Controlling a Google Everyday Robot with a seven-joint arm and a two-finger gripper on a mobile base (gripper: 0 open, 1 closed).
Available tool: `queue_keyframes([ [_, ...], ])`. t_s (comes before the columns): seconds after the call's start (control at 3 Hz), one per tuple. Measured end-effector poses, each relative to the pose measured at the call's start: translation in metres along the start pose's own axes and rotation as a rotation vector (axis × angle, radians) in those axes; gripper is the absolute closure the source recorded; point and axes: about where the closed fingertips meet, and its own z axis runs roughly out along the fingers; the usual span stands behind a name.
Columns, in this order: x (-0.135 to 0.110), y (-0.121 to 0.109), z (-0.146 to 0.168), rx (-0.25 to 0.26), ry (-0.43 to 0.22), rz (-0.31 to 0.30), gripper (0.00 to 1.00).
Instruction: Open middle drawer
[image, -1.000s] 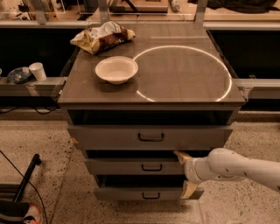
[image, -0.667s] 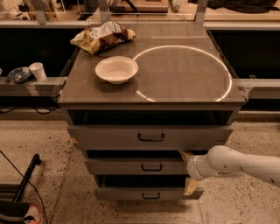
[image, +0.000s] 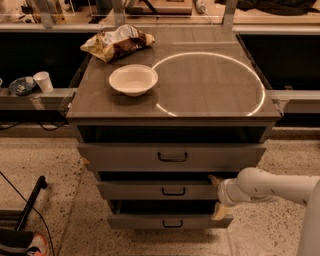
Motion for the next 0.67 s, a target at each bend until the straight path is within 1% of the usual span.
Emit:
queue_keyframes([
  [0.67, 0.0, 0.0, 0.0001, 0.0, 0.0, 0.0, 0.62],
])
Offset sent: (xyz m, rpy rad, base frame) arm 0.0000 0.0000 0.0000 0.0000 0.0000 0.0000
